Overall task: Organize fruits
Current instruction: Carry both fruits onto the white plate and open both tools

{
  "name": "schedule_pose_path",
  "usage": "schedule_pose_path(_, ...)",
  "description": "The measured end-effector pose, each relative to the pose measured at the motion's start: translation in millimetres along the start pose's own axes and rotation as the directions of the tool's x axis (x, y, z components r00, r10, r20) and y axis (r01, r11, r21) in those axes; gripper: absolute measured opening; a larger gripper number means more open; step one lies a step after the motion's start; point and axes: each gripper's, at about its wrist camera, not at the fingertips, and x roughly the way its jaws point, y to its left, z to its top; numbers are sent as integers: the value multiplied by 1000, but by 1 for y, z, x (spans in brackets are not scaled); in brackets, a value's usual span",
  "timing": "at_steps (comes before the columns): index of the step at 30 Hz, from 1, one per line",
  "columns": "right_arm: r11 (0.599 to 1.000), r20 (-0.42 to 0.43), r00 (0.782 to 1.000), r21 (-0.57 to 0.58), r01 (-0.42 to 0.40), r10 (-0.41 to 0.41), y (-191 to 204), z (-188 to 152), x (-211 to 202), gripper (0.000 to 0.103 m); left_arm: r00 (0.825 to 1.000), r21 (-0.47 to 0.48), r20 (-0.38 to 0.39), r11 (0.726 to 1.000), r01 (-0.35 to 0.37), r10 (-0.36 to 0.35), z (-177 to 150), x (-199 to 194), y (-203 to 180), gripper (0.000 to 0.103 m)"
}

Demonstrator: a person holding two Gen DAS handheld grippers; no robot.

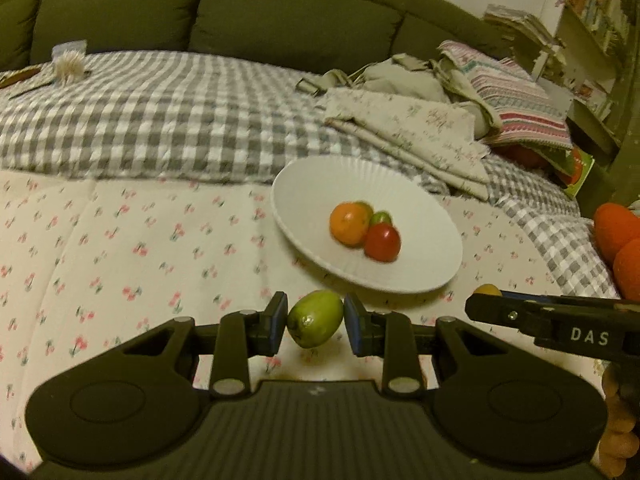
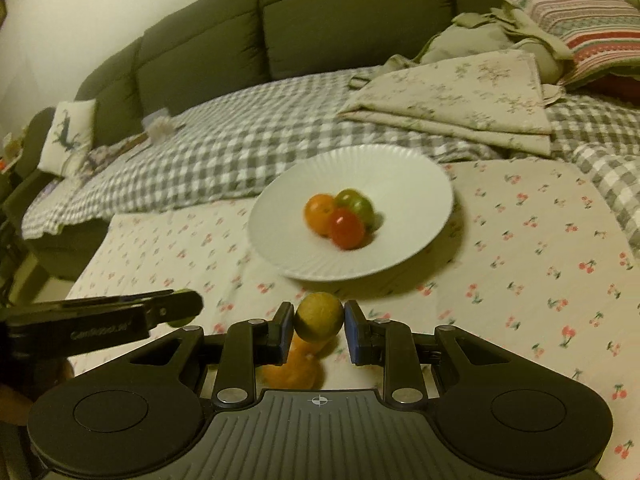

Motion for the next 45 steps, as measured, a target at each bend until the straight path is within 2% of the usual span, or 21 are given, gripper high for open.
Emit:
schedule_pose_path(9, 1000, 36, 999, 9, 30, -30, -19, 20, 11, 25, 997, 116, 59, 992, 46, -53, 18, 20, -25, 29)
schedule_pose_path(18, 999, 44, 998, -5, 40, -39, -31, 34, 39, 25, 996, 194, 60, 980, 50, -62, 26, 53, -37, 29)
schedule_pose_path(28, 998, 32, 998, -39, 54, -52, -34, 38, 61, 25, 998, 223, 34, 974, 47, -56, 23, 79, -33, 29)
schedule_pose_path(38, 995, 18, 997, -64, 79, -78, -32, 37, 75, 26, 998, 215, 27, 975, 46, -53, 23, 86, -29, 30)
schedule_pose_path(42, 994, 18, 996, -61, 86, -86, -31, 37, 75, 30, 998, 208, 23, 977, 44, -50, 24, 86, -29, 31)
schedule_pose_path(44, 994, 24, 996, -52, 92, -90, -32, 38, 72, 36, 998, 202, 28, 978, 41, -47, 24, 84, -29, 39)
schedule_pose_path(45, 995, 27, 996, -47, 92, -91, -32, 39, 71, 38, 998, 200, 32, 979, 42, -49, 25, 83, -28, 39)
